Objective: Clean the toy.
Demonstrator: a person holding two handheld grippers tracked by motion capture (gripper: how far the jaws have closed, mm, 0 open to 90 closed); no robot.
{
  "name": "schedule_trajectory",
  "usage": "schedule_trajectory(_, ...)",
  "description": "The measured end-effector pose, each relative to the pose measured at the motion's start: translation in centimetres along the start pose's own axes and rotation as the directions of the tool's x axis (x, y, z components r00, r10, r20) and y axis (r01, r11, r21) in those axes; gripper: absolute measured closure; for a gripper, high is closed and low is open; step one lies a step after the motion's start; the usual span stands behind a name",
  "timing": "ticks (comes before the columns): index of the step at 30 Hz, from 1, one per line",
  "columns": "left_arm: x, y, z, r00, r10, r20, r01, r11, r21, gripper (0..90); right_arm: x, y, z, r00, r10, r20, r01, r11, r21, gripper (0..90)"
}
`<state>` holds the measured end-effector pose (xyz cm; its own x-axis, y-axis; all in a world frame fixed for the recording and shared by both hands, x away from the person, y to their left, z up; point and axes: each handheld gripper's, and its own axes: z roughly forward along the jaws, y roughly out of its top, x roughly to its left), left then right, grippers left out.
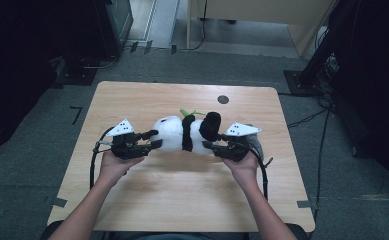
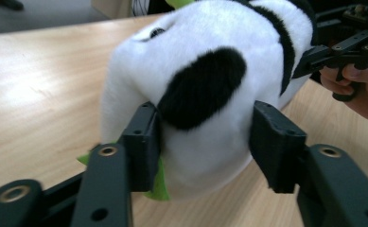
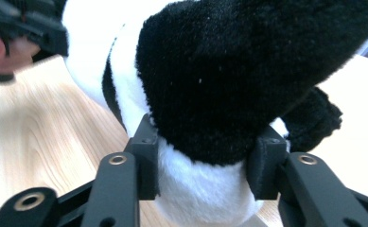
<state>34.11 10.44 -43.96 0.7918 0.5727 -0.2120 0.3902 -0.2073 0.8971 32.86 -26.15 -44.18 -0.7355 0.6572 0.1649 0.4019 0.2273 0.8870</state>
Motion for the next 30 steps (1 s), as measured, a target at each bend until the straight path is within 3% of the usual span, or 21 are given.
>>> schedule_trajectory(3, 0.1, -0.1, -0.5, 0.9980, 0.053, -0.034, -0.054, 0.9983, -0.020, 39.4, 0.0, 0.4, -0.4, 0.9998, -0.001, 0.021, 0.000, 0.9999, 0.013, 58.8)
schedule_trajectory(5, 0.5, -0.4, -0.9, 0.9988, 0.038, -0.032, -0.038, 0.9991, -0.018, 36.1, -0.1, 0.6, -0.8, 0.9996, 0.009, 0.027, -0.010, 0.9999, 0.012, 59.3)
schedule_trajectory(10, 1.2, -1.4, -1.1, 0.9998, -0.001, 0.019, 0.001, 0.9999, -0.010, 35.1, -0.4, 1.0, -1.8, 0.9983, 0.056, 0.016, -0.056, 0.9983, -0.017, 60.3)
schedule_trajectory(13, 0.7, -2.0, -0.3, 0.9987, 0.031, 0.042, -0.031, 0.9994, 0.016, 33.1, -0.4, 1.3, -2.1, 0.9974, 0.073, -0.004, -0.073, 0.9968, -0.032, 60.3)
schedule_trajectory(17, 0.7, -2.1, 0.4, 0.9986, 0.026, 0.046, -0.028, 0.9989, 0.039, 30.2, -0.1, 1.4, -1.7, 0.9961, 0.079, -0.040, -0.080, 0.9964, -0.027, 60.3)
schedule_trajectory(25, 1.0, -2.1, 0.0, 0.9971, 0.050, 0.058, -0.049, 0.9988, -0.006, 22.2, 0.0, 1.5, -1.9, 0.9924, 0.100, -0.072, -0.102, 0.9944, -0.029, 60.6)
schedule_trajectory(28, 1.0, -2.2, 0.3, 0.9955, 0.066, 0.067, -0.066, 0.9978, -0.006, 12.4, 0.2, 1.5, -1.7, 0.9916, 0.085, -0.097, -0.088, 0.9960, -0.019, 60.8)
schedule_trajectory(30, 1.1, -2.2, 0.5, 0.9972, 0.063, 0.040, -0.064, 0.9980, 0.005, 7.8, 0.3, 1.5, -1.6, 0.9912, 0.084, -0.102, -0.085, 0.9963, -0.009, 60.9)
